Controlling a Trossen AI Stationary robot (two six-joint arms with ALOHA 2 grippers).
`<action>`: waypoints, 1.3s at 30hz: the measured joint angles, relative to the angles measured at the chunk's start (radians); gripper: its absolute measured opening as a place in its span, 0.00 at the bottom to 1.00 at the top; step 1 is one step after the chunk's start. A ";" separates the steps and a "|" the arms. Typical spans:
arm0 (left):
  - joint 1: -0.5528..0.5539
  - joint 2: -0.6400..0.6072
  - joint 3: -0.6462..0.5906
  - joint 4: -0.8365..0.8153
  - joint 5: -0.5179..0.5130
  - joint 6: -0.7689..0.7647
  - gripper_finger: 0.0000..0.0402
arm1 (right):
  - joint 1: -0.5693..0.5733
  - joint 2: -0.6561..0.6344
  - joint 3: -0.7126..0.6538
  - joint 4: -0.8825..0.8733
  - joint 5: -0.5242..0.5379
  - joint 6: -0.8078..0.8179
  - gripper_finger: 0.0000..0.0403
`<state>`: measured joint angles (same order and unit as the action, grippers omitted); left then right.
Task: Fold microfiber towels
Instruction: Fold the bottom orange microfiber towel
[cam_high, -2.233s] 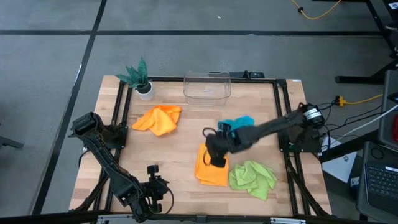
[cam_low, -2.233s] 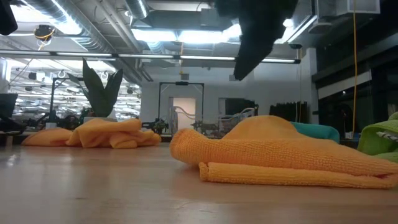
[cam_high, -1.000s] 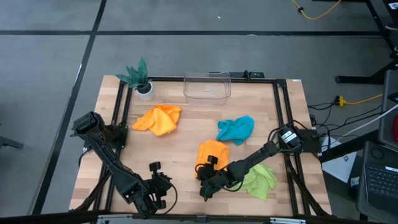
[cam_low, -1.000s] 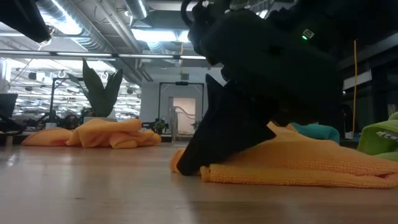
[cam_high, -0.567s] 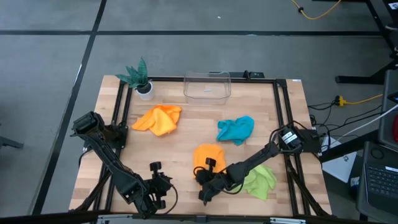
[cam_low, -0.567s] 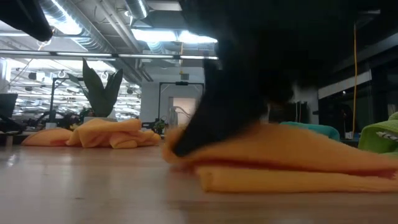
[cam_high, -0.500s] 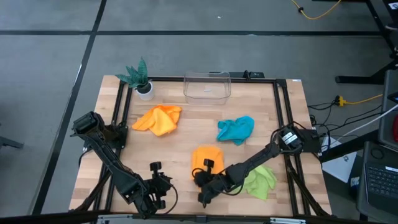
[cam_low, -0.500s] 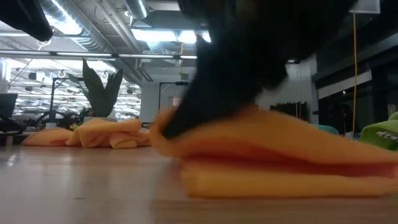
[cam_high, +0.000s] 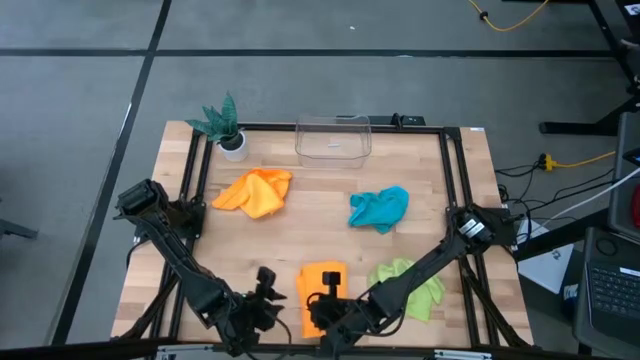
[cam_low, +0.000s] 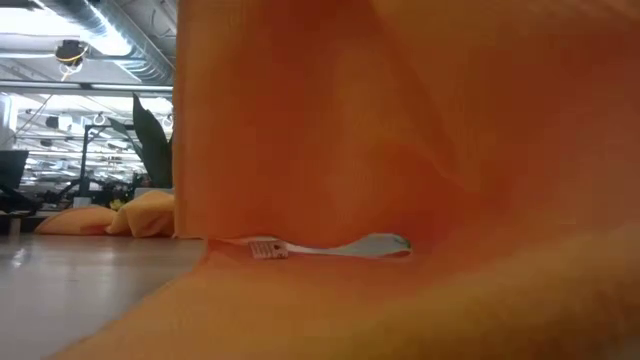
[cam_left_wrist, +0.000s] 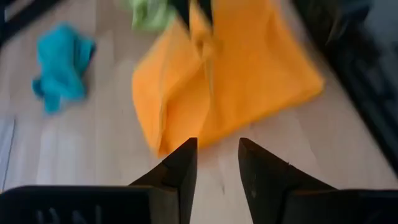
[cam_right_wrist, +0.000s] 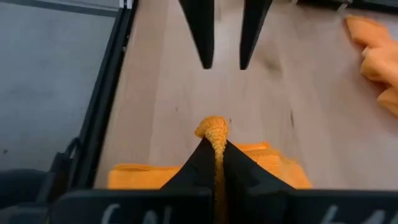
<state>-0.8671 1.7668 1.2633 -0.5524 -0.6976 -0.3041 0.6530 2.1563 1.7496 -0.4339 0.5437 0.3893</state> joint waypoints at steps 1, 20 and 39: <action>0.007 0.000 0.000 0.047 0.001 0.027 0.27 | 0.003 0.000 0.000 -0.006 0.001 0.016 0.01; 0.185 0.083 0.001 0.175 0.189 0.075 0.47 | 0.039 0.000 -0.006 -0.003 0.114 0.049 0.01; 0.271 0.212 0.001 0.247 0.183 0.115 0.45 | 0.085 0.001 -0.007 0.071 0.197 -0.053 0.01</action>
<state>-0.5956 1.9789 1.2644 -0.3058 -0.5149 -0.1888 0.7375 2.1571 1.7424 -0.3633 0.7403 0.3359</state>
